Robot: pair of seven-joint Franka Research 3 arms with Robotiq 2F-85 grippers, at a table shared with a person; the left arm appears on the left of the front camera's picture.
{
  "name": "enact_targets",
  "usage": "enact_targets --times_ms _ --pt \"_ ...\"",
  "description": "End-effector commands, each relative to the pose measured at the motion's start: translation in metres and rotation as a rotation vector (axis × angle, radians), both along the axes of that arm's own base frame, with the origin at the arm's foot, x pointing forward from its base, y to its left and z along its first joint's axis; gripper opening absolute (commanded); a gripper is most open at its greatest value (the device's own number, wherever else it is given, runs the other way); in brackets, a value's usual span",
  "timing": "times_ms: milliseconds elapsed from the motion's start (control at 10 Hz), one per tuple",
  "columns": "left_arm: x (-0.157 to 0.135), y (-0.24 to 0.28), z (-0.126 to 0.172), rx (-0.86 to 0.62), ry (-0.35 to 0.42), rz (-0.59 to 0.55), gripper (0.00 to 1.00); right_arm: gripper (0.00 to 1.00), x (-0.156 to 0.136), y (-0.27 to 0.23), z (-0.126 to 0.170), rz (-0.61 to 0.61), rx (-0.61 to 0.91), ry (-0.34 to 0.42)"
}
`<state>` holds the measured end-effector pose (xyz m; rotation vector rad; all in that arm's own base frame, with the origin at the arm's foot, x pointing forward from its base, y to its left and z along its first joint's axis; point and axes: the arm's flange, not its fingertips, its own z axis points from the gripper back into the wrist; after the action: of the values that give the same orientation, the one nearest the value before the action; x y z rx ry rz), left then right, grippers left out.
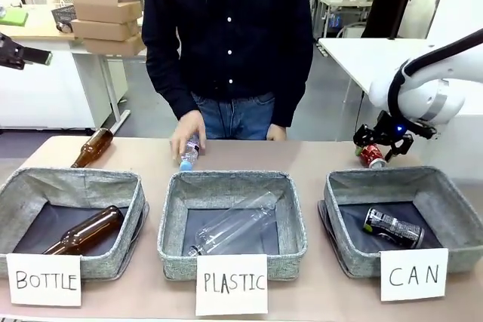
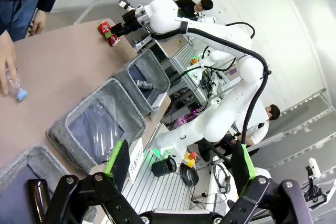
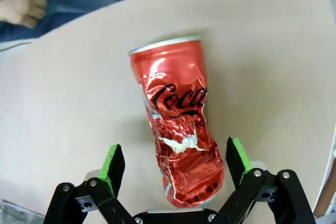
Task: Sort the can waste into the basket.
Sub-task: Pick up the can waste from the table and place it in the right Fabric basket.
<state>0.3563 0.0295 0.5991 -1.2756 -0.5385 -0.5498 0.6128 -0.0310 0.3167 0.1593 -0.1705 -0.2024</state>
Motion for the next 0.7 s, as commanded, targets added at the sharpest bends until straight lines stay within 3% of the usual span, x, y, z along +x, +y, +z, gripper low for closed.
enact_targets --times_ms 0,100,200,300,500,600 --pt "-0.0024 0.0006 0.0019 -0.009 -0.012 -0.010 1.00 1.00 0.0079 0.0039 0.0014 -0.026 -0.022 -0.004" --pt "-0.0024 0.0006 0.0019 -0.009 -0.012 -0.010 1.00 0.43 0.0085 0.0041 0.0010 -0.034 -0.034 -0.001" --pt "-0.0024 0.0006 0.0019 -0.009 -0.012 -0.010 1.00 0.40 0.0082 0.0044 -0.0003 -0.036 -0.033 0.004" --pt "-0.0024 0.0006 0.0019 -0.009 -0.012 -0.010 1.00 0.00 0.0081 0.0058 -0.0029 -0.035 -0.028 0.008" --pt "-0.0024 0.0006 0.0019 -0.009 -0.012 -0.010 1.00 0.00 0.0082 0.0086 -0.0076 -0.028 -0.038 0.021" --pt "-0.0024 0.0006 0.0019 -0.009 -0.012 -0.010 1.00 0.13 0.0081 0.0081 -0.0078 -0.029 -0.040 0.024"
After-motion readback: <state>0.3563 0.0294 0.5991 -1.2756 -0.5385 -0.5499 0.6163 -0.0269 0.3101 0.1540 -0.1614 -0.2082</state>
